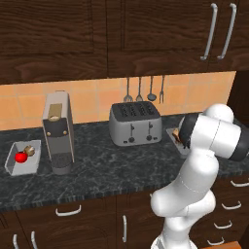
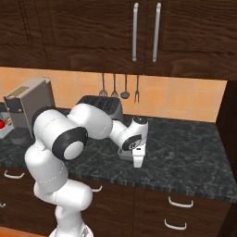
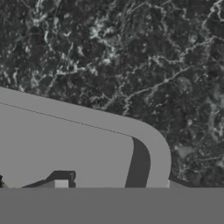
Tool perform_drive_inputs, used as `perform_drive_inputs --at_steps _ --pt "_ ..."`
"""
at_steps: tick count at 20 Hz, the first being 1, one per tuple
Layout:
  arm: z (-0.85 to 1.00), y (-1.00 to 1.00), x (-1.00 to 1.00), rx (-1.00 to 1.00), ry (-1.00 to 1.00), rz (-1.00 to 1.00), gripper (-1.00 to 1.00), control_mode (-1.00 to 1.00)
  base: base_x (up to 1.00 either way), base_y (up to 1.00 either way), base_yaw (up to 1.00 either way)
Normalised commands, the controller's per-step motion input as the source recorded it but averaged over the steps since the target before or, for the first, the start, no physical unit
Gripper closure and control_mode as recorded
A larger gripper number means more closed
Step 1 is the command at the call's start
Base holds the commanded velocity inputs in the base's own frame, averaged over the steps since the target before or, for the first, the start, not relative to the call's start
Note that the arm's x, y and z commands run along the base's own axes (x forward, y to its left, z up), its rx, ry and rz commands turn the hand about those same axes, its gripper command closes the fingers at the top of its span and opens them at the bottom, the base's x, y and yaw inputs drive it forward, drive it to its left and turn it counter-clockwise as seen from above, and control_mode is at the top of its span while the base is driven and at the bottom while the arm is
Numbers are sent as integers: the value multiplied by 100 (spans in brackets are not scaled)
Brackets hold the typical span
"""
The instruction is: Take the meat container that has the steak and place it on the second highest rack of the freezer. Then take the vegetable container that has the tomato and mushroom and place it on the highest rack of the freezer.
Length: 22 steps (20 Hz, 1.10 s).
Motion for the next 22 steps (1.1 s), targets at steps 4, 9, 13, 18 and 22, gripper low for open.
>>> perform_drive_inputs --at_steps 4,9,13,18,22 --pt "0 0 0 0 0 0 100 -100 0 0 0" --pt "2 0 -17 0 0 0 100 -100 0 0 0" --pt "40 0 -36 0 0 -11 100 -100 0 0 0" --pt "61 0 -24 0 0 -19 100 -100 0 0 0" --pt "51 4 -13 -4 -4 -17 100 -100 0 0 0"
